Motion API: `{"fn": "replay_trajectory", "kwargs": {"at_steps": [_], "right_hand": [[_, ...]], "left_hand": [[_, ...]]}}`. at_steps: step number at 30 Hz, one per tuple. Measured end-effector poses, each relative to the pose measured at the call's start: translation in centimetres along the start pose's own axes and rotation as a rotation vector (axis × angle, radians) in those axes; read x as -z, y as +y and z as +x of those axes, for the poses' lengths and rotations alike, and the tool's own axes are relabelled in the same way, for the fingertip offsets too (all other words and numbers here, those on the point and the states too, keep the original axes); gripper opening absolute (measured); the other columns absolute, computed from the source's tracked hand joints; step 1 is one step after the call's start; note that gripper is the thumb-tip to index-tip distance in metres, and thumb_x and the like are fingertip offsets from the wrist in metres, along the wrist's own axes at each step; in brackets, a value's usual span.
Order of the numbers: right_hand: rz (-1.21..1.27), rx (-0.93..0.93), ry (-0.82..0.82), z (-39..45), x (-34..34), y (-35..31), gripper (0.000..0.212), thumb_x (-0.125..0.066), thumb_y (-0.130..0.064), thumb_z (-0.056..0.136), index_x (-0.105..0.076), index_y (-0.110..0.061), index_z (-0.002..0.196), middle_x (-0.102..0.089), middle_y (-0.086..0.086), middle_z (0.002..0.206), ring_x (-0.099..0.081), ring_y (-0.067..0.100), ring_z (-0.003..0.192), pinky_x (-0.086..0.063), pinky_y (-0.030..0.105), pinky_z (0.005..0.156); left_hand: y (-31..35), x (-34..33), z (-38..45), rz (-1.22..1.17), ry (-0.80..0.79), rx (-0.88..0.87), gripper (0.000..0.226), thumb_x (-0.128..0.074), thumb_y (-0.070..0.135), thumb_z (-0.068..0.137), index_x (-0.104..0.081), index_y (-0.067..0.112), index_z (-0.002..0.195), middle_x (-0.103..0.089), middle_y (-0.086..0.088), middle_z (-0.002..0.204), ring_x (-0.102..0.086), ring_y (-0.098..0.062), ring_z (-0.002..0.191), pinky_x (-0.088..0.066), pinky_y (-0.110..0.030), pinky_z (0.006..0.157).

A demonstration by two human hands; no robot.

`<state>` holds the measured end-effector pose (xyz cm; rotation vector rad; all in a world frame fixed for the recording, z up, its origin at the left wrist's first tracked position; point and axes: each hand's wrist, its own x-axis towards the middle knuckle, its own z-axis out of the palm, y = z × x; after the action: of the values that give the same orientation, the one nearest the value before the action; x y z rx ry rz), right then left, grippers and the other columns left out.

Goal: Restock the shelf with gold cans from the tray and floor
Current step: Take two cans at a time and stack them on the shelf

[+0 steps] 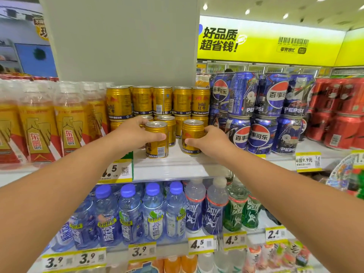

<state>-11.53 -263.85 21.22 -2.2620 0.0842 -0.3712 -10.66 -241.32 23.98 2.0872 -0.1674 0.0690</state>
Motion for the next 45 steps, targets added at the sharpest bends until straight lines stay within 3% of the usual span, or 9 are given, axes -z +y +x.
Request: {"fn": "replay_trajectory", "kwargs": {"at_steps": [10,16,21,26,29,32,35,38,45], "right_hand": [[-0.028,-0.036,0.043,1.4,-1.2,-0.6,0.052,-0.079,-0.044,0.078,-0.060,-0.016,0.119,-0.066,0.002,0.111,-0.063,0.023,0.099,-0.054,0.039,0.086],[0.007,-0.040,0.025,2.5,-2.0,-1.6,0.030,-0.077,-0.035,0.084,-0.057,-0.020,0.100,-0.063,0.001,0.102,-0.060,0.022,0.094,-0.050,0.033,0.080],[0.043,-0.019,0.015,3.2,-2.6,-1.6,0.032,-0.078,-0.034,0.083,-0.057,-0.021,0.104,-0.065,0.001,0.107,-0.061,0.022,0.098,-0.050,0.035,0.084],[0.051,-0.032,-0.009,3.0,-2.5,-1.6,0.030,-0.077,-0.034,0.084,-0.057,-0.021,0.102,-0.064,0.000,0.102,-0.062,0.021,0.096,-0.053,0.037,0.088],[0.026,-0.055,0.037,2.0,-2.3,-1.9,0.023,-0.075,-0.032,0.084,-0.062,-0.016,0.092,-0.065,0.003,0.088,-0.062,0.021,0.081,-0.052,0.032,0.067],[-0.001,-0.027,0.026,0.3,-2.3,-2.7,0.024,-0.066,-0.019,0.084,-0.051,-0.017,0.066,-0.051,0.000,0.063,-0.048,0.017,0.057,-0.034,0.025,0.047],[-0.015,0.041,-0.071,-1.8,-2.1,-4.4,0.009,-0.064,-0.019,0.086,-0.062,-0.015,0.079,-0.059,0.005,0.073,-0.056,0.020,0.069,-0.045,0.029,0.057],[0.009,0.056,-0.217,-2.8,-2.6,-5.6,0.048,-0.069,-0.030,0.088,-0.055,-0.011,0.129,-0.062,0.007,0.120,-0.057,0.020,0.096,-0.047,0.033,0.079],[0.092,0.170,-0.161,-3.0,-5.7,-6.9,0.032,-0.081,-0.044,0.076,-0.061,-0.031,0.096,-0.067,-0.007,0.104,-0.062,0.015,0.099,-0.050,0.030,0.082]], "left_hand": [[0.1,0.0,-0.1,0.002,0.021,-0.003,0.068,-0.086,0.038,0.071,-0.052,0.024,0.129,-0.057,0.011,0.096,-0.063,-0.015,0.096,-0.057,-0.037,0.086],[0.0,-0.1,-0.2,-0.002,0.030,-0.011,0.063,-0.085,0.037,0.072,-0.051,0.027,0.124,-0.051,0.016,0.090,-0.060,-0.012,0.091,-0.057,-0.035,0.085],[0.0,-0.1,-0.1,-0.004,0.018,-0.026,0.053,-0.085,0.037,0.073,-0.049,0.031,0.110,-0.051,0.017,0.090,-0.059,-0.015,0.096,-0.056,-0.034,0.085],[-0.1,0.0,0.1,0.023,0.017,-0.022,0.061,-0.085,0.040,0.071,-0.052,0.028,0.121,-0.056,0.012,0.097,-0.062,-0.017,0.099,-0.056,-0.034,0.085],[0.1,0.3,-0.2,0.078,0.002,-0.039,0.071,-0.082,0.045,0.074,-0.049,0.025,0.135,-0.059,0.004,0.117,-0.061,-0.016,0.100,-0.053,-0.026,0.073],[0.2,1.2,-0.7,0.233,0.004,-0.080,0.080,-0.071,0.062,0.077,-0.044,0.025,0.142,-0.058,0.006,0.127,-0.056,-0.013,0.101,-0.043,-0.020,0.066],[-0.1,2.5,-1.3,0.453,0.071,-0.155,0.085,-0.053,0.080,0.076,-0.042,0.029,0.144,-0.059,0.008,0.133,-0.058,-0.015,0.110,-0.046,-0.032,0.085],[-0.5,3.4,-2.0,0.725,0.102,-0.213,0.088,-0.035,0.087,0.076,-0.039,0.034,0.147,-0.052,0.007,0.144,-0.051,-0.020,0.128,-0.046,-0.039,0.097],[-3.5,3.6,-2.5,0.958,-0.040,-0.234,0.108,-0.013,0.097,0.068,-0.024,0.034,0.155,-0.026,0.007,0.161,-0.027,-0.017,0.147,-0.032,-0.044,0.115]]}}
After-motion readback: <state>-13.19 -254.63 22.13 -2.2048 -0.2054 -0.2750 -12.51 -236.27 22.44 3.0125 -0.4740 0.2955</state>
